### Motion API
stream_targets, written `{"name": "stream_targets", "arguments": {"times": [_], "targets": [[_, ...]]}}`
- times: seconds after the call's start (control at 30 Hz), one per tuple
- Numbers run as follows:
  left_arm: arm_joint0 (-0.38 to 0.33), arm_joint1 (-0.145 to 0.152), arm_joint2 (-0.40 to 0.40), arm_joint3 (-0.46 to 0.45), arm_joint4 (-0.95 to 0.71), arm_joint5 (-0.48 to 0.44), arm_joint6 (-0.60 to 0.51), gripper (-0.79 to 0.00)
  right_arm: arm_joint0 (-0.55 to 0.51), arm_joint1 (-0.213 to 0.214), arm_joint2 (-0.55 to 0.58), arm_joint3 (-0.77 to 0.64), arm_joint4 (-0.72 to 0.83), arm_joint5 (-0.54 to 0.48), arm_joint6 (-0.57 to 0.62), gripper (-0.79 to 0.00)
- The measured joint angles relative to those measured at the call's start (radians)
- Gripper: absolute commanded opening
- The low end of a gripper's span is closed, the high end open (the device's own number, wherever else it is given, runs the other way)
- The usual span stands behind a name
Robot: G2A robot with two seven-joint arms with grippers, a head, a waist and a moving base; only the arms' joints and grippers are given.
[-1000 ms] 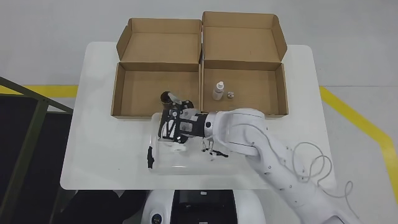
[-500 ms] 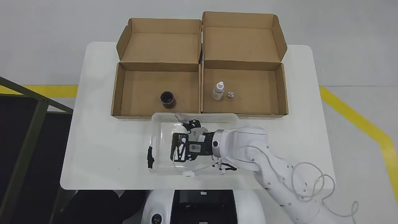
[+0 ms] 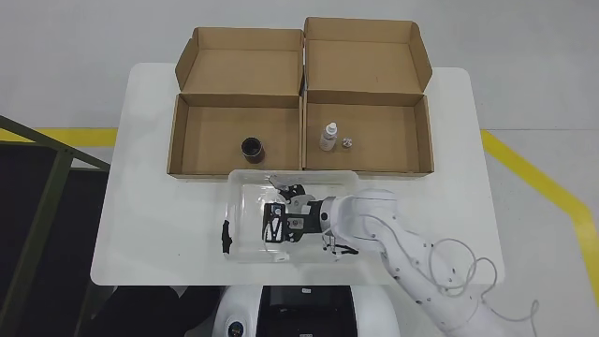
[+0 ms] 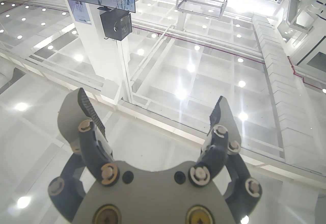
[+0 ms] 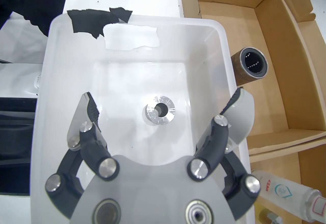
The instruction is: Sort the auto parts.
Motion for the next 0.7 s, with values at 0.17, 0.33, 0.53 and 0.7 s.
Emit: {"name": "stream_targets", "arguments": {"times": [0.17,0.33,0.53,0.7], "targets": [[0.0,0.0,0.0,0.0,0.0,0.0,0.0,0.0,0.023,-0.003,-0.018,0.044,-0.003,-0.004,0.005,0.0],[0.0,0.0,0.0,0.0,0.0,0.0,0.0,0.0,0.043,-0.009,-0.033,0.095,0.011,0.017,0.039,0.0],[0.0,0.0,0.0,0.0,0.0,0.0,0.0,0.0,0.062,-0.014,-0.05,0.133,0.031,0.023,0.053,-0.117],[0.0,0.0,0.0,0.0,0.0,0.0,0.0,0.0,0.066,-0.014,-0.053,0.141,0.033,0.025,0.038,-0.243]]}}
